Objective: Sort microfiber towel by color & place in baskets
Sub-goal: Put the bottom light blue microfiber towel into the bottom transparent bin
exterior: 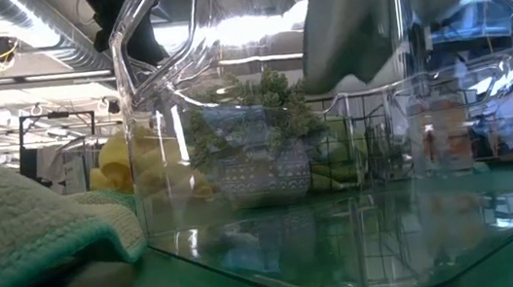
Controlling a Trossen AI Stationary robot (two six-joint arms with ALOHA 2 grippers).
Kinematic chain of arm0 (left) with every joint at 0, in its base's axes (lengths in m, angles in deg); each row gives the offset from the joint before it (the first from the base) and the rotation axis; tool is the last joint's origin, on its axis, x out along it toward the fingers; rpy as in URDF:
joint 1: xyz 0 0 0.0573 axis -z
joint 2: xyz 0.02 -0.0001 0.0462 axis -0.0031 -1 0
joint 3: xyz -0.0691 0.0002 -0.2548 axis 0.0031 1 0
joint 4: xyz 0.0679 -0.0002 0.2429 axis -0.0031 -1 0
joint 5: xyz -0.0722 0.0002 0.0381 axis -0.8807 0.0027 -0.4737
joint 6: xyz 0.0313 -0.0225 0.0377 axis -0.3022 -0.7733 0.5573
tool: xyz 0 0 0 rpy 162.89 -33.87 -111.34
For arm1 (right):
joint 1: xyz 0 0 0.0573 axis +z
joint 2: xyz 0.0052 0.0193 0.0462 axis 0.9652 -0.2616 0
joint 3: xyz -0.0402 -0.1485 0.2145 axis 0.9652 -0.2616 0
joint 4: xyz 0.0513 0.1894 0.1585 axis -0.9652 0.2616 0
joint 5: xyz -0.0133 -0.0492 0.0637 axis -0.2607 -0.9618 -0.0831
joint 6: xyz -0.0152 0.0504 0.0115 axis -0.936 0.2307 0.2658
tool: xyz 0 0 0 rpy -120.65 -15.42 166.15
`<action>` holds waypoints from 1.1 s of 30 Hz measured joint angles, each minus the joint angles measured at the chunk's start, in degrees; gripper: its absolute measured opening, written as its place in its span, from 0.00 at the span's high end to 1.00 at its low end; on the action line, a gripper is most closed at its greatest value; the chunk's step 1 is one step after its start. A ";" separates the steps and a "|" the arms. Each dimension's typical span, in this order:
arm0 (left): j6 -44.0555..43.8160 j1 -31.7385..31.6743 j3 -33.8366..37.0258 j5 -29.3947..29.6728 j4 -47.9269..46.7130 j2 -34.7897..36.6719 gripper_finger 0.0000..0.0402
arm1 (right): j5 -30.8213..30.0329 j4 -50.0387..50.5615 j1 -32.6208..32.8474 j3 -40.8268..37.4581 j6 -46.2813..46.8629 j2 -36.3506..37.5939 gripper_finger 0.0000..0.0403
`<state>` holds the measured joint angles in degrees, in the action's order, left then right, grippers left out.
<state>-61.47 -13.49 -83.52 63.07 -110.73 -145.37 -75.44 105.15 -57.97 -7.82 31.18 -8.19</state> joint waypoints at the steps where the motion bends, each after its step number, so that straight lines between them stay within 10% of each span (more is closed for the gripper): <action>1: 0.00 0.00 0.00 0.00 0.01 0.00 0.71 | 0.73 -1.00 0.00 0.00 0.00 -0.37 0.96; 22: 2.35 2.59 0.00 0.01 0.00 0.00 0.71 | 15.04 -11.20 4.00 -0.04 0.18 -16.62 0.95; 33: 2.92 9.59 0.00 -2.38 0.00 0.00 0.71 | 5.63 -3.29 4.48 -0.23 0.12 -20.25 0.94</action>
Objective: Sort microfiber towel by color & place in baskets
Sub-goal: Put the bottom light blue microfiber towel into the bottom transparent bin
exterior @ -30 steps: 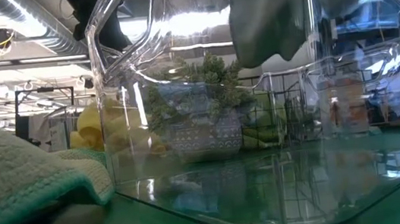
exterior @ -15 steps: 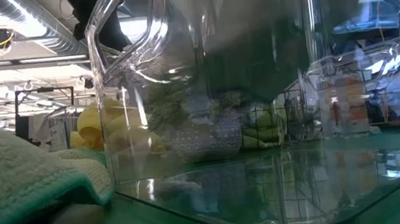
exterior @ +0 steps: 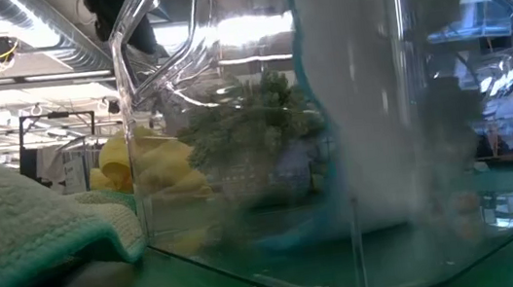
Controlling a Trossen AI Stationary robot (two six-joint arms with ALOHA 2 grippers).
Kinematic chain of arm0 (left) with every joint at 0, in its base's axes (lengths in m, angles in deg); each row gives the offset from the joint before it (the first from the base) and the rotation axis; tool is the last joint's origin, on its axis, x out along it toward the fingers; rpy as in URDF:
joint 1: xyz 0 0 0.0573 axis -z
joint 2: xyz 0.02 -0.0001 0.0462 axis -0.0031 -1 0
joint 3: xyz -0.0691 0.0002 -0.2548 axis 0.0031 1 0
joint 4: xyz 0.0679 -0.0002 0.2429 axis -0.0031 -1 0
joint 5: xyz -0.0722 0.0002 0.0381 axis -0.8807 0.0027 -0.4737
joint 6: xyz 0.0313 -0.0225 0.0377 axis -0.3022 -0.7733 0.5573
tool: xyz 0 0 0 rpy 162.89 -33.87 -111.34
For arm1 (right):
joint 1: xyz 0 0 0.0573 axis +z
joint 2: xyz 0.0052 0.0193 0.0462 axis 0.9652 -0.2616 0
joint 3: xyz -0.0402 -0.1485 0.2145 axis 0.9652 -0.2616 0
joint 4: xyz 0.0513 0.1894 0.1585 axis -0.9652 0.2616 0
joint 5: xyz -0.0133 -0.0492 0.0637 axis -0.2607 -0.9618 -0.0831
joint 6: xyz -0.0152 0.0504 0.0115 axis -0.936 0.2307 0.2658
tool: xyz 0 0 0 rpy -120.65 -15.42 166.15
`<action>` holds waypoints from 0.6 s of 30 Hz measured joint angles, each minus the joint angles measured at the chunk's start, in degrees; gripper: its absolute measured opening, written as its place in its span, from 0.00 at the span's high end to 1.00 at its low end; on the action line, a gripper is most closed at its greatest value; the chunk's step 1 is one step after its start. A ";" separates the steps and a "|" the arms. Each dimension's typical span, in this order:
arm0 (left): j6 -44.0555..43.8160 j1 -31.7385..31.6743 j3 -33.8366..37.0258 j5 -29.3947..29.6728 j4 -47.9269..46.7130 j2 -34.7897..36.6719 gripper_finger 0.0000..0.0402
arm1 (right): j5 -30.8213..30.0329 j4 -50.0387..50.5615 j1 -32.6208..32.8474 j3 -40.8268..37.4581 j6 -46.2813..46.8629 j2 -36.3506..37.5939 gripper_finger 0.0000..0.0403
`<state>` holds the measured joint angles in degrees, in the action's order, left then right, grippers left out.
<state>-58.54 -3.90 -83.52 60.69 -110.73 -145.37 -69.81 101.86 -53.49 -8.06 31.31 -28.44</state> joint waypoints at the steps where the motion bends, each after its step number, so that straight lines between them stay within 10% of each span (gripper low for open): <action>1: -0.03 0.99 0.00 -1.57 0.00 0.00 0.71 | -0.30 1.30 0.00 -0.02 0.02 -0.52 0.94; 18: -17.61 21.00 0.00 -14.00 -0.46 0.00 0.71 | 0.85 5.61 0.00 -0.03 -3.09 -11.65 0.94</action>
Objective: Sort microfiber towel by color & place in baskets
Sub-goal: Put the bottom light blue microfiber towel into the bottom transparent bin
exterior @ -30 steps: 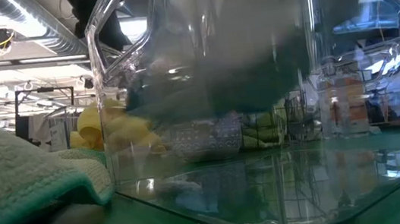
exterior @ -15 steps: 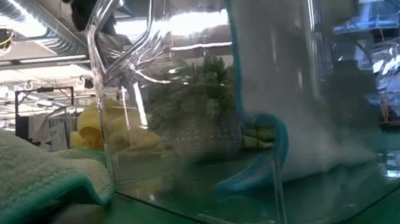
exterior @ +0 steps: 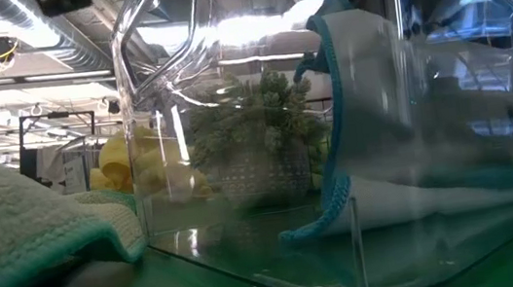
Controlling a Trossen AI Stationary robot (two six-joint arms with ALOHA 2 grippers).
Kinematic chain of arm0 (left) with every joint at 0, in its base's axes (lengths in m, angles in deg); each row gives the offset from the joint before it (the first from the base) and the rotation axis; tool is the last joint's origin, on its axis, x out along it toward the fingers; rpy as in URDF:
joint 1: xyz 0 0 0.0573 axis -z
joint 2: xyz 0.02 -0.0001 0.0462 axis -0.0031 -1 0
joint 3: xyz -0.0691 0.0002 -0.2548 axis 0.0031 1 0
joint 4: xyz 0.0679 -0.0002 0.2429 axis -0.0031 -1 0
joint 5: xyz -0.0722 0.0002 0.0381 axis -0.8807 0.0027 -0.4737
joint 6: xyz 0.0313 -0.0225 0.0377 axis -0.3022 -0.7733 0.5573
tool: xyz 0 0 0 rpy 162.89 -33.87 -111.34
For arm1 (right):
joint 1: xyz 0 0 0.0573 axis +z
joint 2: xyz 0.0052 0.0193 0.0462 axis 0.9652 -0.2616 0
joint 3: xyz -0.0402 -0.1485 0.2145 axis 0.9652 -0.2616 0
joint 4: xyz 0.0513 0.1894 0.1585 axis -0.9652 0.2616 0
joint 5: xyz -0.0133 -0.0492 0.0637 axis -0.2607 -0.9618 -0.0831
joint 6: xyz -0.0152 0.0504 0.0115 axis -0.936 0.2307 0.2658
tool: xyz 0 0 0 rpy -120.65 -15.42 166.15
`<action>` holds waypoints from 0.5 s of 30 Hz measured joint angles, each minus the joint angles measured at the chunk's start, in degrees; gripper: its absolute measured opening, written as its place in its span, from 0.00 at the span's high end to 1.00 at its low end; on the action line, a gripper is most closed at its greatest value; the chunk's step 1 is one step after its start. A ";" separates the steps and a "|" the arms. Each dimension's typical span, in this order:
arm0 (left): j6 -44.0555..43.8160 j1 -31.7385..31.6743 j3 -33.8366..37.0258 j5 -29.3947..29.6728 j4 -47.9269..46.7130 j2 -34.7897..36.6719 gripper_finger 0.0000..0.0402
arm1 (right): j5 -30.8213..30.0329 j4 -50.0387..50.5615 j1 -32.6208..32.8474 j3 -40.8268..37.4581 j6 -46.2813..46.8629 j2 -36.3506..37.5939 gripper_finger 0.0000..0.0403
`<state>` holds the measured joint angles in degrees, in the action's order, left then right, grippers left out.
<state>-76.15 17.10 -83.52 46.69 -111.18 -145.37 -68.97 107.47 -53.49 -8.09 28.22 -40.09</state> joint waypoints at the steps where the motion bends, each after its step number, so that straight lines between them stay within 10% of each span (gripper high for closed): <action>1: -1.19 1.03 0.00 0.00 -0.01 0.00 0.71 | 0.14 0.01 0.00 0.00 -0.01 0.00 0.94; 15: -8.39 10.45 0.01 2.82 0.63 -0.86 0.71 | -0.44 -0.07 0.01 0.00 -0.01 0.00 0.76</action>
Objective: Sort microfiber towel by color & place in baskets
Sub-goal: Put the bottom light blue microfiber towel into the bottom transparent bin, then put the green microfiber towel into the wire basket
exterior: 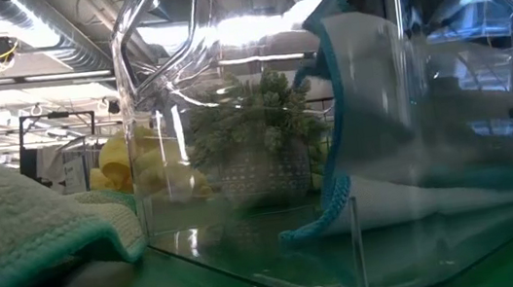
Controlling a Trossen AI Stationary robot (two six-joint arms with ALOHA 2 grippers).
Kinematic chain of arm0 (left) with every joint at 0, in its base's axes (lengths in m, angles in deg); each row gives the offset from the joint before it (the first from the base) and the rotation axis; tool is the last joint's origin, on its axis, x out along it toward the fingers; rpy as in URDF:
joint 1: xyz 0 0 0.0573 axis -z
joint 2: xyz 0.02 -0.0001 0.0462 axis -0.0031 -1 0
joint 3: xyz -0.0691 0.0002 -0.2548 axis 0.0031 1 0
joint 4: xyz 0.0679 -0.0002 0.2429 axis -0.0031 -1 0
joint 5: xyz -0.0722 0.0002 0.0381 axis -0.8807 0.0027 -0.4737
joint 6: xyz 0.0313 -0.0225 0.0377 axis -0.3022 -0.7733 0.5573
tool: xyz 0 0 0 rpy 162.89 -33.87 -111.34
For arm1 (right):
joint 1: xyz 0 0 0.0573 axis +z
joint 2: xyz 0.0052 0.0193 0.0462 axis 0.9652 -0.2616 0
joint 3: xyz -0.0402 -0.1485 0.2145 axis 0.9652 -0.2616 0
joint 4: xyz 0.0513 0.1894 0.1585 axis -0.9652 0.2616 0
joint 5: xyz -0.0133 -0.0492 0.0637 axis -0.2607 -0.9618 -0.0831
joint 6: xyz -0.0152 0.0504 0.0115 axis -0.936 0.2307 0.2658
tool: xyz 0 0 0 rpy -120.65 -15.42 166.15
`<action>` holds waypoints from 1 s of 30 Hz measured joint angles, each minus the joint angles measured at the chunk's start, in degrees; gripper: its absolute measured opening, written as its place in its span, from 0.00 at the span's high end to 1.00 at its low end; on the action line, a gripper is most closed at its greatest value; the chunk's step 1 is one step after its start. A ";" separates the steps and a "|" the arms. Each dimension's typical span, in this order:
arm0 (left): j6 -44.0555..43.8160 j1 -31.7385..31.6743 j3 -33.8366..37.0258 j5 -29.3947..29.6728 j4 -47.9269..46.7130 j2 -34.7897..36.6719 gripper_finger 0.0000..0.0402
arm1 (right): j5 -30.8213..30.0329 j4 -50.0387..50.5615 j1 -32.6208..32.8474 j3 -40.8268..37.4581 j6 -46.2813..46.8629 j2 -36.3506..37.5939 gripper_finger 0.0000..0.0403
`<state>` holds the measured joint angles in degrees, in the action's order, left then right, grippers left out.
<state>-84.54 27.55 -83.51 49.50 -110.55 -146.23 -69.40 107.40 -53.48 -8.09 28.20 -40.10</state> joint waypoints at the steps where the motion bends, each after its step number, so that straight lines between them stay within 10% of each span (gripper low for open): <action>1: 0.00 0.15 0.01 0.42 0.01 -0.01 0.71 | -0.02 0.02 -0.01 0.00 0.01 0.00 0.74; 12: 0.49 0.19 0.01 5.23 0.02 -0.27 0.71 | -0.02 -0.04 0.01 1.18 0.10 0.00 0.56; 30: 12.61 7.96 0.01 5.94 7.26 -16.54 0.71 | 0.00 9.92 0.00 10.99 0.18 0.00 0.54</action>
<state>-71.93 35.51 -83.50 55.44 -103.29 -162.77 -69.40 117.32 -53.48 2.90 28.39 -40.10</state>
